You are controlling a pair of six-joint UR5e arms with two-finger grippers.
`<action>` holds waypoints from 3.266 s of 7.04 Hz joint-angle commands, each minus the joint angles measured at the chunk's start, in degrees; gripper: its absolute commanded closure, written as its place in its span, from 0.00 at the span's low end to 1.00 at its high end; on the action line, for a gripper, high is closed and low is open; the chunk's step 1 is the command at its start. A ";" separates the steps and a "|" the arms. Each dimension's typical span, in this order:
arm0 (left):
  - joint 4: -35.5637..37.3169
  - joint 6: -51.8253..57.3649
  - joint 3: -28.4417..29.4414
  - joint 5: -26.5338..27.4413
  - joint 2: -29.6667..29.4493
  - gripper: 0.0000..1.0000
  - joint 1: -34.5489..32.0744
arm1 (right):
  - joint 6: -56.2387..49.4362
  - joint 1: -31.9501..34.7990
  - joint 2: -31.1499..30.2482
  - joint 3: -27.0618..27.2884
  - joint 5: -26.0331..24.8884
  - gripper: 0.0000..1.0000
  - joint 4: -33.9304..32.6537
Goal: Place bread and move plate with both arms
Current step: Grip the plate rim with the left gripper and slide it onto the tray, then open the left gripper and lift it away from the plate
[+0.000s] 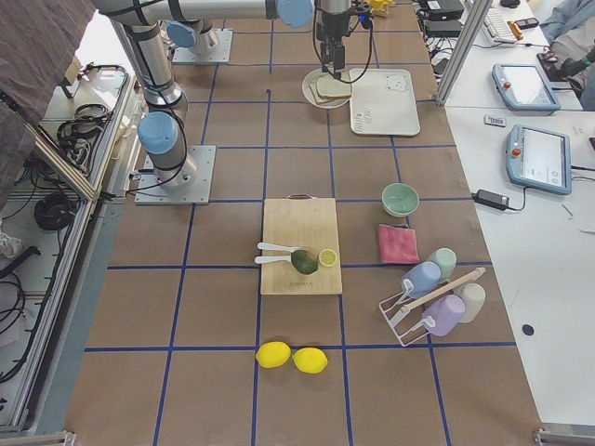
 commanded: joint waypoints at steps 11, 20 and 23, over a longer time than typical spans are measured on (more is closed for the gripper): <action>-6.18 7.82 33.91 -6.02 -26.26 0.07 4.78 | 0.01 0.00 -0.04 0.00 0.00 0.00 -0.06; -40.31 8.96 33.48 12.50 -1.43 0.00 10.05 | 0.01 0.00 -0.04 0.00 0.00 0.00 0.20; -46.45 8.96 24.64 12.87 7.47 0.00 10.84 | 2.11 0.00 -1.44 -0.09 0.97 0.00 -0.32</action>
